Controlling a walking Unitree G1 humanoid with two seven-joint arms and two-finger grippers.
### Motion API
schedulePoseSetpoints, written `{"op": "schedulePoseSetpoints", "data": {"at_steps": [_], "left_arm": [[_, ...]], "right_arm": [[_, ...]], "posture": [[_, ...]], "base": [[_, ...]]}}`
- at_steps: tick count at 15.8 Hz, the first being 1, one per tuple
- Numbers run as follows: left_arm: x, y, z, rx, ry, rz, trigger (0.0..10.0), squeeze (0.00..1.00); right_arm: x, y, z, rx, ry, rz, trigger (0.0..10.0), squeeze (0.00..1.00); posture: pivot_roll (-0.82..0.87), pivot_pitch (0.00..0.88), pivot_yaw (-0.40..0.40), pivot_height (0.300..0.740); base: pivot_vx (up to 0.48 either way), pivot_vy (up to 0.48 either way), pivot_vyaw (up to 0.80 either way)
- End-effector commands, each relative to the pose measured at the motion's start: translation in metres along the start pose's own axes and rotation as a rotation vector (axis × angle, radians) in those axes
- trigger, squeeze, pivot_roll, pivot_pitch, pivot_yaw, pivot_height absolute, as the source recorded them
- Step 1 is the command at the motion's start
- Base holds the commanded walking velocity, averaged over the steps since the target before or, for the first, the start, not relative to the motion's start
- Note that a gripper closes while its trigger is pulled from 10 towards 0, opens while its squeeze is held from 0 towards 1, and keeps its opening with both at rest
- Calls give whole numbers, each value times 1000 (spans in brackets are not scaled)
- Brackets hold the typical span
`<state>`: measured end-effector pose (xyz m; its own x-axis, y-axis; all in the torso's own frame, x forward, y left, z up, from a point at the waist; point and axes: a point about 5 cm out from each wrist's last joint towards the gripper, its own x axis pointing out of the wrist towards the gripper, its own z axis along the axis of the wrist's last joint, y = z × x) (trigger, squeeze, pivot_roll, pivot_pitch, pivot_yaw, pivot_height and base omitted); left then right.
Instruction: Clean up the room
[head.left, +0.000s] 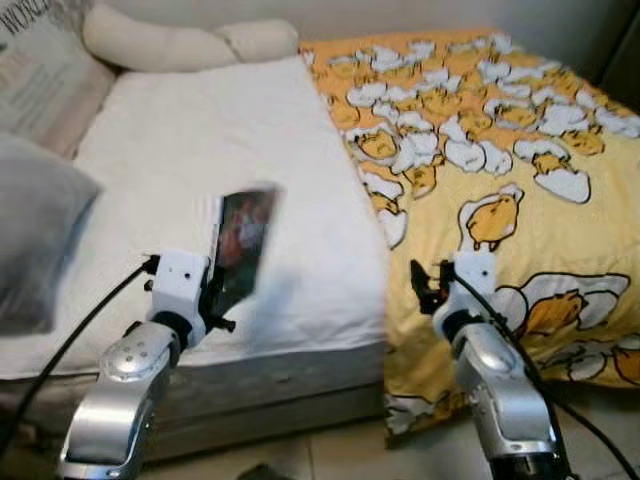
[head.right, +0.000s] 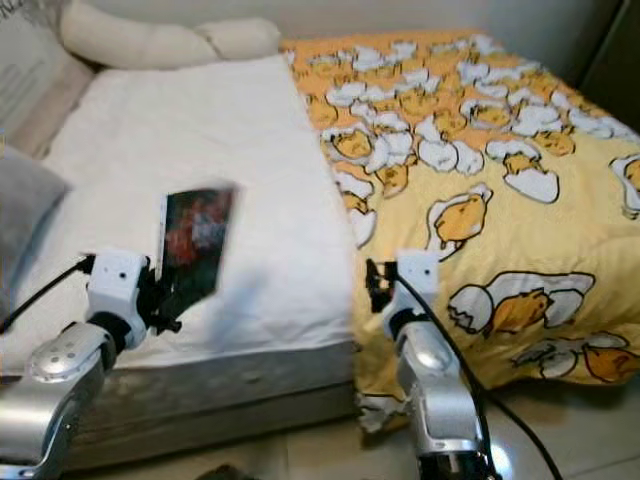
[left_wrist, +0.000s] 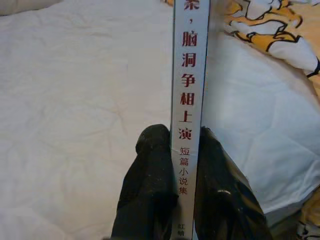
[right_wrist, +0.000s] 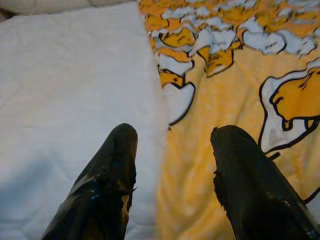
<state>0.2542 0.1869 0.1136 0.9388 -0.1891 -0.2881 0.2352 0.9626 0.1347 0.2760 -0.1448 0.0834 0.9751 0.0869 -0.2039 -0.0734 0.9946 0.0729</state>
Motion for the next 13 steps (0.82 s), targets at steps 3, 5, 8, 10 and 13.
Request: {"op": "schedulePoseSetpoints", "data": {"at_steps": [3, 5, 8, 10, 13], "left_arm": [[-1, 6, 10, 26, -41, 18, 10000, 0], [-1, 5, 10, 29, -41, 16, 10000, 0], [-1, 5, 10, 36, -41, 11, 10000, 0], [0, 5, 10, 37, -44, 11, 10000, 0], [1, 7, 19, -9, -93, 41, 10000, 0]], "right_arm": [[3, 11, 1, -55, 15, 16, 10000, 0], [3, 11, 1, -61, 7, 23, 10000, 0], [3, 11, 1, -65, 3, 28, 10000, 0], [3, 12, 0, -73, 5, 33, 10000, 0], [3, 11, 0, -77, 2, 36, 10000, 0]], "posture": [[-32, 0, 29, 740], [-32, 0, 28, 740], [-25, 0, 22, 740], [-25, 0, 20, 740], [-23, 0, 18, 740]], "base": [[0, 393, 0], [0, 392, 0], [0, 389, 0], [0, 390, 0], [0, 126, 0]]}}
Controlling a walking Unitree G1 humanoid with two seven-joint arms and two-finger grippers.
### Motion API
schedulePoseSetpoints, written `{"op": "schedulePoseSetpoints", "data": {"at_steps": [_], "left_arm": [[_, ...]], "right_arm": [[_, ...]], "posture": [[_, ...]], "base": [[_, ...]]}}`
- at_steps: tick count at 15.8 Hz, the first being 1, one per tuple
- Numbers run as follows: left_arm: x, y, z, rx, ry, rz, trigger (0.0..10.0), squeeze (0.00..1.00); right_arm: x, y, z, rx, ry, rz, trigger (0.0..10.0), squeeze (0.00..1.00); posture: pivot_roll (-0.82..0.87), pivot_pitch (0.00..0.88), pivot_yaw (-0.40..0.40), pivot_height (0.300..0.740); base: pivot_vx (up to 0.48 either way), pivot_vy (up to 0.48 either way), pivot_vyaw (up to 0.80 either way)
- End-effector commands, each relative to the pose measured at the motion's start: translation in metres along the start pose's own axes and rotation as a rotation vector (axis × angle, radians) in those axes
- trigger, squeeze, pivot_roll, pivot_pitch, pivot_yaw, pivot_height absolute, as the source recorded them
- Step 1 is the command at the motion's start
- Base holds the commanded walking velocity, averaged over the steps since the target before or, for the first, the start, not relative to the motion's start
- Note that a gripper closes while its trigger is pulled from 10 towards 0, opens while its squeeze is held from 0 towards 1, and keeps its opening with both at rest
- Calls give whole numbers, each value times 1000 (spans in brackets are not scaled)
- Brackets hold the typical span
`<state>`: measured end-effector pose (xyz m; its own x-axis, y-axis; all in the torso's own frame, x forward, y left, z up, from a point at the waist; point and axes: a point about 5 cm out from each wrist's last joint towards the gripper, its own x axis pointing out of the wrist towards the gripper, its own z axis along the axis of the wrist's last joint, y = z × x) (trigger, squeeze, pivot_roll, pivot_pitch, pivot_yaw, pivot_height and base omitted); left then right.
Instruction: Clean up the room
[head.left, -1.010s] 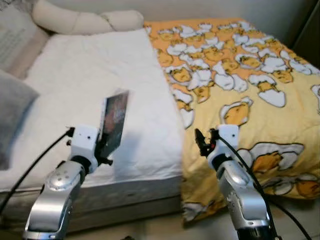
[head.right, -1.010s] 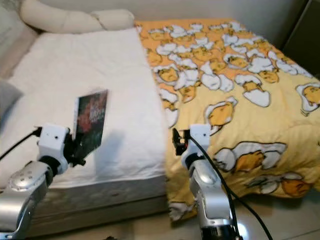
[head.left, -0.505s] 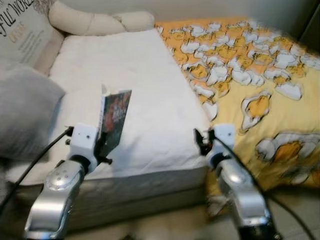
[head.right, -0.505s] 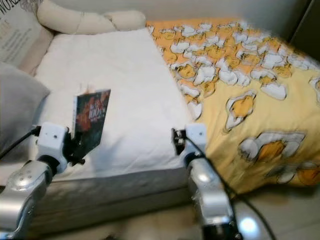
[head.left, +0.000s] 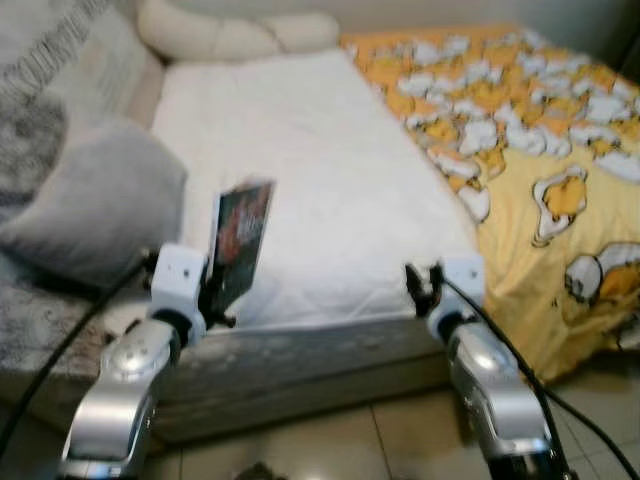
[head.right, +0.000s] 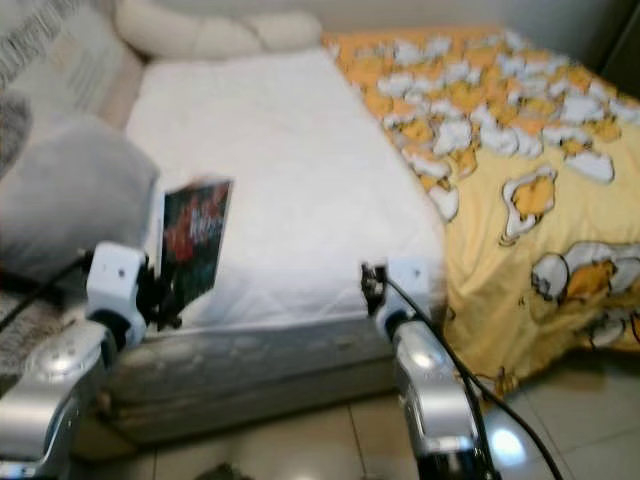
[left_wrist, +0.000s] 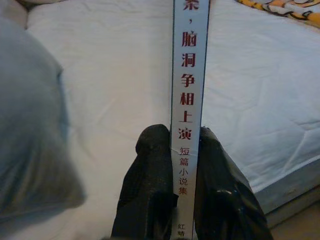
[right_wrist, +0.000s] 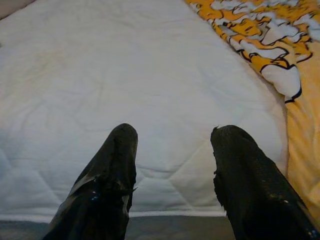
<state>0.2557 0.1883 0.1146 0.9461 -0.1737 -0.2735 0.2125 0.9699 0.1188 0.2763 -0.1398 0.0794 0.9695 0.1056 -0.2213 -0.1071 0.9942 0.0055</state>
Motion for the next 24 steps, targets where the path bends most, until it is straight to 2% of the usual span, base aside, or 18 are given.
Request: {"op": "schedulePoseSetpoints", "data": {"at_steps": [1, 4, 9, 11, 18, 19, 24], "left_arm": [[1, 5, 18, 10, -81, 23, 10000, 0], [1, 5, 21, 12, -108, 17, 10000, 0], [5, -1, 21, 24, -118, -7, 10000, 0], [6, -1, 21, 26, -120, -6, 10000, 0], [9, 10, 24, 46, -122, 30, 10000, 0], [9, 12, 24, 50, -119, 34, 10000, 0], [9, 17, 23, 57, -113, 40, 10000, 0]], "right_arm": [[2, 6, 4, -4, -17, 18, 10000, 0], [1, 6, 4, 8, -23, 32, 10000, 0], [2, 4, 8, 60, -35, 41, 10000, 0], [4, 4, 10, 50, -39, 46, 10000, 0], [7, 8, 13, 22, -55, 85, 10000, 0], [7, 13, 14, -22, -55, 139, 10000, 0], [6, 20, 12, -4, -44, 186, 10000, 0]], "posture": [[-23, 0, 18, 740], [-23, 0, 17, 740], [-31, 0, 14, 740], [-32, 0, 12, 740], [-26, 0, 17, 740], [-26, 0, 17, 740], [-24, 0, 17, 740]], "base": [[0, 0, 0], [0, 0, 0], [333, 0, 0], [349, 0, -519], [346, 0, 0], [341, 0, 0], [337, 0, 320]]}}
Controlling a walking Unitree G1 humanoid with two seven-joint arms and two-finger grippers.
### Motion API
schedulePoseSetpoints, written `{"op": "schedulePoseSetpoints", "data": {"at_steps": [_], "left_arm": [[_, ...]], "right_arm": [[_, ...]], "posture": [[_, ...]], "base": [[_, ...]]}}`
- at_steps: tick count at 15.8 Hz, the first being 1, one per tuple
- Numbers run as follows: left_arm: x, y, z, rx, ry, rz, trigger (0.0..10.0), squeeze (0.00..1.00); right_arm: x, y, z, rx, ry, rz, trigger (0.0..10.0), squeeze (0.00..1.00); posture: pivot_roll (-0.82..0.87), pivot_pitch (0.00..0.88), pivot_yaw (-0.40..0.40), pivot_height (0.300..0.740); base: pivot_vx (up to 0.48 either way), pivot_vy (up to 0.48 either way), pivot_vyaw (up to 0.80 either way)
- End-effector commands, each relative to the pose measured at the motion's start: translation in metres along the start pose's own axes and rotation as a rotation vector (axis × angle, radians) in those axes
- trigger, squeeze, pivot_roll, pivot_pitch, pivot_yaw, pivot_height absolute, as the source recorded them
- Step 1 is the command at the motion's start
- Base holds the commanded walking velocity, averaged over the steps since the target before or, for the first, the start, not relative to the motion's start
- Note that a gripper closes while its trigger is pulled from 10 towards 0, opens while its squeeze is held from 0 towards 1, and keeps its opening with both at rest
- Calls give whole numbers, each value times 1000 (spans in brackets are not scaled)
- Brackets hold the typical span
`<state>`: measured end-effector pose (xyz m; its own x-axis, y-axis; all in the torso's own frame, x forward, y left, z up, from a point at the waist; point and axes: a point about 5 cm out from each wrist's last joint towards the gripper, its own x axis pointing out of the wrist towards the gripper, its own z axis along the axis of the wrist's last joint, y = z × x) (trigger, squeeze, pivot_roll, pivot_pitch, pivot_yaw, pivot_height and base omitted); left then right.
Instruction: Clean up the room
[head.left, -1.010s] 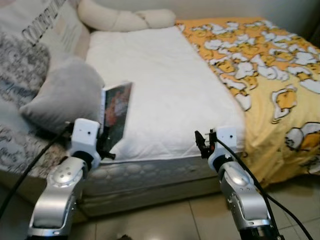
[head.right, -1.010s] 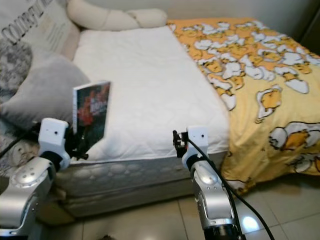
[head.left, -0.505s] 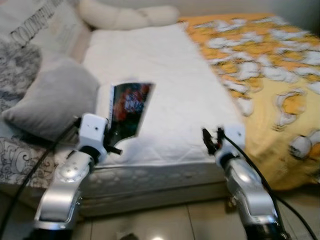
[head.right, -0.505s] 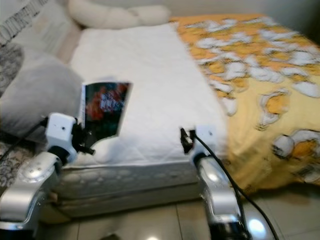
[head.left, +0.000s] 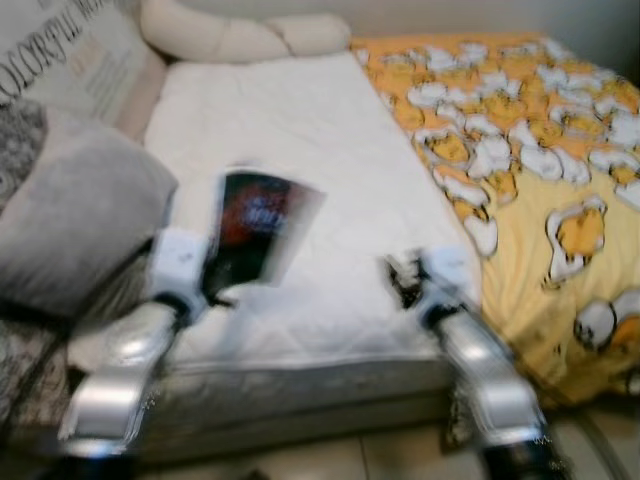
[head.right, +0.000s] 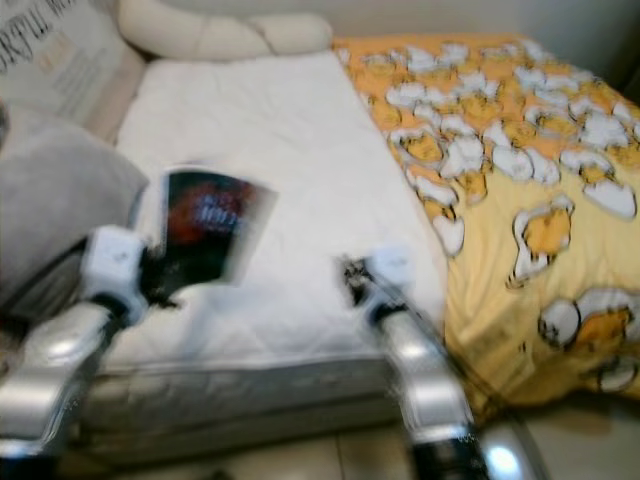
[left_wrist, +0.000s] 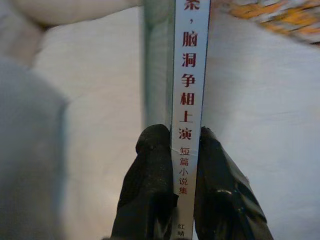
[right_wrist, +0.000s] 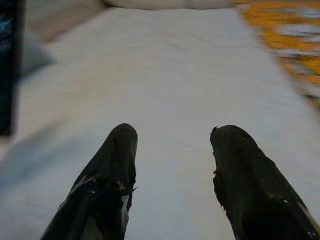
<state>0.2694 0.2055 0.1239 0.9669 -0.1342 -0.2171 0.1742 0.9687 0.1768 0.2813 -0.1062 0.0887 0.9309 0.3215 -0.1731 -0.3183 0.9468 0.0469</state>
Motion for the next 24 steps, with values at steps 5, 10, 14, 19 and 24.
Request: {"op": "schedulePoseSetpoints", "data": {"at_steps": [5, 10, 14, 19, 24], "left_arm": [[2, -1, 13, 18, -55, -12, 10000, 0], [1, -1, 12, 25, -49, -18, 10000, 0], [1, 0, 10, 29, -39, -22, 10000, 0], [-4, -3, 4, -29, 9, -57, 10000, 0], [17, -4, 2, -175, 102, -173, 10000, 0]], "right_arm": [[-4, -13, 0, -9, 0, -26, 10000, 0], [-4, -13, 1, -16, 2, -24, 10000, 0], [-4, -13, 2, -19, -1, -25, 10000, 0], [-9, -16, 4, -2, -1, -5, 10000, 0], [-18, -19, 9, -26, 31, 189, 10000, 0]], "posture": [[-22, 0, 19, 740], [-26, 0, 21, 740], [-29, 0, 19, 740], [-36, 0, 13, 740], [-42, 0, -16, 740]], "base": [[333, 0, 0], [326, 0, 0], [301, 0, 0], [54, 0, 0], [0, 0, 0]]}}
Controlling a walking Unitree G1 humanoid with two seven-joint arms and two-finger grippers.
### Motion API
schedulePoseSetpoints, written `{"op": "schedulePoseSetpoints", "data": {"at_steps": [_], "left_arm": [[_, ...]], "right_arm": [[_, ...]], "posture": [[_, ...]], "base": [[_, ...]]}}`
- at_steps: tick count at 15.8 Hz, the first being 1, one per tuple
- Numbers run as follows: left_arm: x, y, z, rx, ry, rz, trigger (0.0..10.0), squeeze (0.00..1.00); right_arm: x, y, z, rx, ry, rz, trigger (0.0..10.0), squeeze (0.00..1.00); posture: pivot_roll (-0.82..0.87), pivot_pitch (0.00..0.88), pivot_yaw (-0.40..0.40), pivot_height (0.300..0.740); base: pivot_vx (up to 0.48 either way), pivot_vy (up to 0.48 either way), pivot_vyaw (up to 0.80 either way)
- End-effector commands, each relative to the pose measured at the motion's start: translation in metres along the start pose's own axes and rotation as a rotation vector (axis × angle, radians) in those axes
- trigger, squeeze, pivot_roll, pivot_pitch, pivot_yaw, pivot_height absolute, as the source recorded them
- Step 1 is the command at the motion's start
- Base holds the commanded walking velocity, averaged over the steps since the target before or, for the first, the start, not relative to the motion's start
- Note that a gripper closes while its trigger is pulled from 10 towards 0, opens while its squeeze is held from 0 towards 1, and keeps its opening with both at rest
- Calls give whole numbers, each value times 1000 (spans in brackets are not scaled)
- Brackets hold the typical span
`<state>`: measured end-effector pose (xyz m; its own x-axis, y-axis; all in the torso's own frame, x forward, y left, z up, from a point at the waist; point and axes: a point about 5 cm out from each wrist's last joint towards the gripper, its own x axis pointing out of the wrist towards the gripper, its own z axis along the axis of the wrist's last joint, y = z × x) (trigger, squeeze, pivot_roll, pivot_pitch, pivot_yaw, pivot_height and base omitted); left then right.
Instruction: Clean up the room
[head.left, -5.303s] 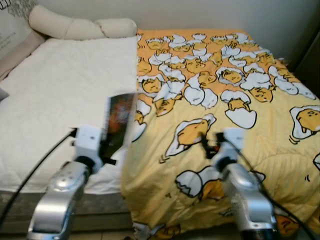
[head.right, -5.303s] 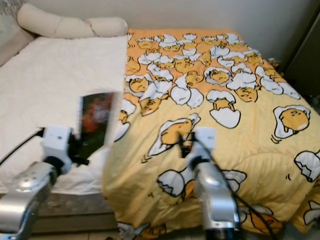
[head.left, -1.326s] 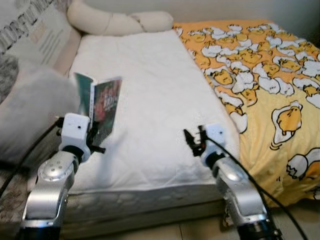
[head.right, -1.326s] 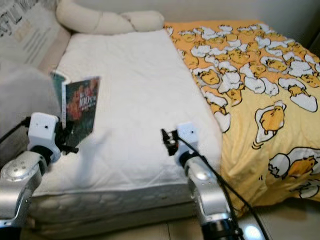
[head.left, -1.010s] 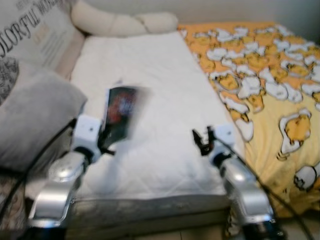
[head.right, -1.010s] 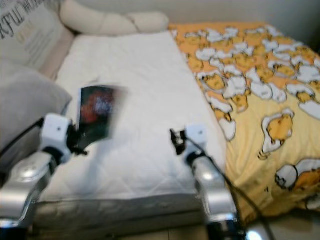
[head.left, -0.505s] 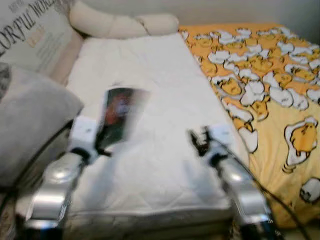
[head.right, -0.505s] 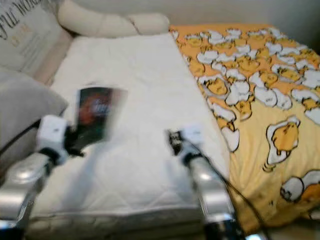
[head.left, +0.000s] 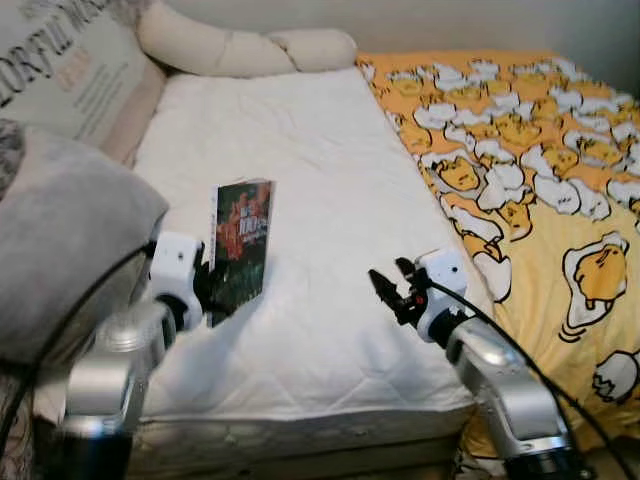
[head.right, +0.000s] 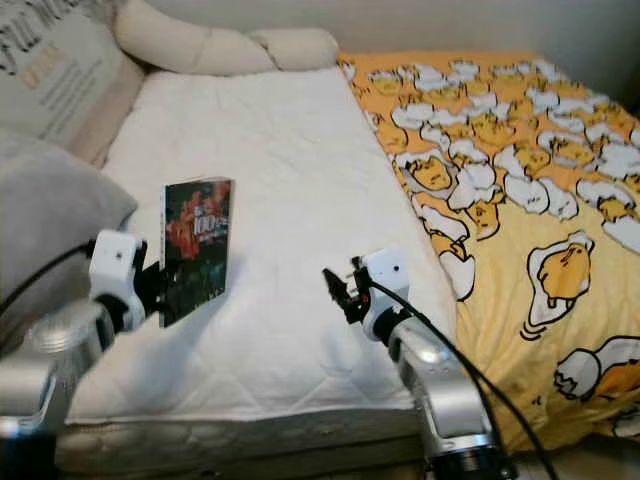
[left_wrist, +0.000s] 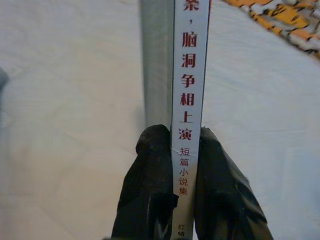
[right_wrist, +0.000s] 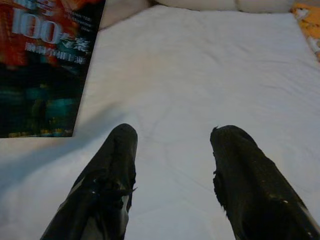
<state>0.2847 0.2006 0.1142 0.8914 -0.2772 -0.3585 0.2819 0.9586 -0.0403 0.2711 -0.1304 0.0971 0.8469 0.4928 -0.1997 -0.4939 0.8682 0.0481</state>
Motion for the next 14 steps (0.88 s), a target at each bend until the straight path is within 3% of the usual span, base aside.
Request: {"op": "schedulePoseSetpoints", "data": {"at_steps": [1, 2, 5, 7, 11, 13, 14], "left_arm": [[6, 0, 11, -17, -14, -48, 10000, 0], [13, 2, 14, -67, 7, -74, 10000, 0], [40, 7, 15, -277, 216, -183, 10000, 0], [54, 7, 21, -353, 243, -254, 10000, 0], [66, 9, 9, -421, 301, -267, 10000, 0], [66, 16, -2, -379, 355, -234, 10000, 0], [65, 21, -8, -319, 378, -193, 10000, 0]], "right_arm": [[-1, 1, 7, -1, -12, 64, 10000, 0], [-3, 2, 11, -1, -19, 124, 10000, 0], [-13, 12, 19, -34, 32, 427, 10000, 0], [-18, 11, 22, -52, 69, 488, 10000, 0], [-35, 15, 22, -15, 132, 568, 10000, 0], [-45, 17, 20, -3, 169, 585, 10000, 0], [-51, 18, 18, 0, 191, 581, 10000, 0]], "posture": [[-49, 0, -20, 740], [-53, 0, -19, 740], [-103, 0, 11, 740], [-123, 0, 23, 740], [-166, 2, 41, 740], [-196, 48, 47, 740], [-214, 68, 53, 740]], "base": [[0, 0, 0], [0, 0, 0], [0, 0, 0], [0, 0, 0], [0, 0, 0], [0, 0, 0], [0, 0, 0]]}}
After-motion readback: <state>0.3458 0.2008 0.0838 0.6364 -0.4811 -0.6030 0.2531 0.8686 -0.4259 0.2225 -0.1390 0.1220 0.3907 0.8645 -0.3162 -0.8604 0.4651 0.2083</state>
